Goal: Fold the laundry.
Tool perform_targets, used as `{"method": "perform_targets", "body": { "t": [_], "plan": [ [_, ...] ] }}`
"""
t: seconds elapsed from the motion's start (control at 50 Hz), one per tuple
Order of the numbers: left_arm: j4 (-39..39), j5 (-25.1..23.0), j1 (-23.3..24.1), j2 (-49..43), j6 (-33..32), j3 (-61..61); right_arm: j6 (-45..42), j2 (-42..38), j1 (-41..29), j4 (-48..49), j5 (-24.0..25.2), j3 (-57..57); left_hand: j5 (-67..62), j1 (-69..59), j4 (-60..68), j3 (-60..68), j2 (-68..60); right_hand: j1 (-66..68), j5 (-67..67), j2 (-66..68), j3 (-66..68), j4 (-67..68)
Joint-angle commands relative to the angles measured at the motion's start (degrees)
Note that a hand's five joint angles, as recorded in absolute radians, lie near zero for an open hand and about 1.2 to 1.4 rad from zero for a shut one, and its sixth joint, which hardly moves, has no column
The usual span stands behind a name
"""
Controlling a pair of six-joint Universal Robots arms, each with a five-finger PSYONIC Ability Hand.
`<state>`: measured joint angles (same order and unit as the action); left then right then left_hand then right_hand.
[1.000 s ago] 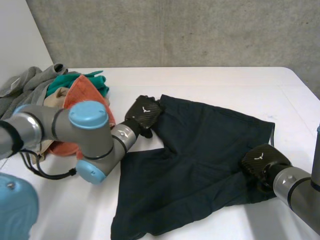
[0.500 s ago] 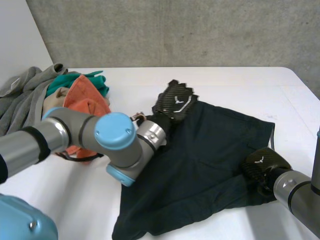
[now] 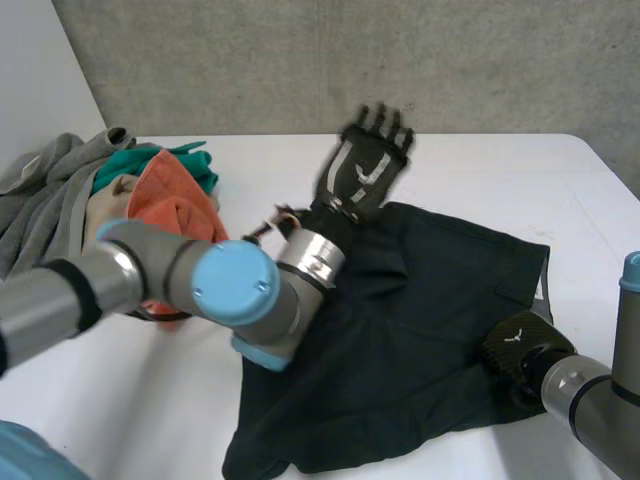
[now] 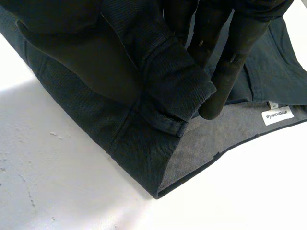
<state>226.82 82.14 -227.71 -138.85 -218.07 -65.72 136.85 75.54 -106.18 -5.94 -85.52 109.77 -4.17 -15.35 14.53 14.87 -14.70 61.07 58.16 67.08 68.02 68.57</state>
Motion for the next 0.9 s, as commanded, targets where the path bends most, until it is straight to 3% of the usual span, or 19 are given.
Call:
{"method": "perform_targets", "body": {
  "t": [0.02,0.1,0.2,0.34,0.54,0.74,0.9],
  "plan": [
    [-2.5,2.7,-5.2,5.4,3.8,-6.9,0.0,0.0,0.2,0.0,0.1,0.0,0.1,1.3,-0.4,-0.8,0.6,18.9,11.8,12.9,12.0,11.4],
    [-9.2,2.7,-7.5,5.6,6.9,-7.7,0.0,0.0,0.2,0.0,0.3,-0.1,-4.3,-3.1,3.9,3.6,-3.7,18.9,11.8,12.9,12.0,11.4],
    [-21.1,1.4,-10.6,5.3,12.9,-6.6,-0.1,-0.1,0.3,0.1,0.3,-0.1,-20.9,-19.7,20.6,20.2,-20.4,18.9,11.8,12.9,12.0,11.4],
    [-32.4,-5.5,-11.5,2.0,20.7,0.7,-0.1,-1.3,0.2,0.1,0.3,-0.2,-34.5,-33.4,34.2,33.8,-34.0,18.9,11.8,12.9,12.0,11.4],
    [-40.1,-7.9,-11.1,-4.1,27.7,10.6,-0.1,-2.1,0.2,0.1,0.3,-0.2,-41.9,-40.8,41.6,41.3,-41.4,18.9,11.8,12.9,12.0,11.4],
    [-42.3,-7.9,-9.5,-6.9,28.0,14.3,-0.1,-2.1,0.3,0.1,0.3,-0.3,-42.3,-41.1,41.9,41.6,-41.8,18.9,11.8,12.9,12.0,11.4],
    [-42.0,-7.9,-8.7,-7.6,28.0,15.5,-0.2,-2.2,0.3,0.1,0.3,-0.3,-35.4,-34.2,35.1,34.7,-34.9,18.9,11.8,12.9,12.0,11.4]
  ]
}}
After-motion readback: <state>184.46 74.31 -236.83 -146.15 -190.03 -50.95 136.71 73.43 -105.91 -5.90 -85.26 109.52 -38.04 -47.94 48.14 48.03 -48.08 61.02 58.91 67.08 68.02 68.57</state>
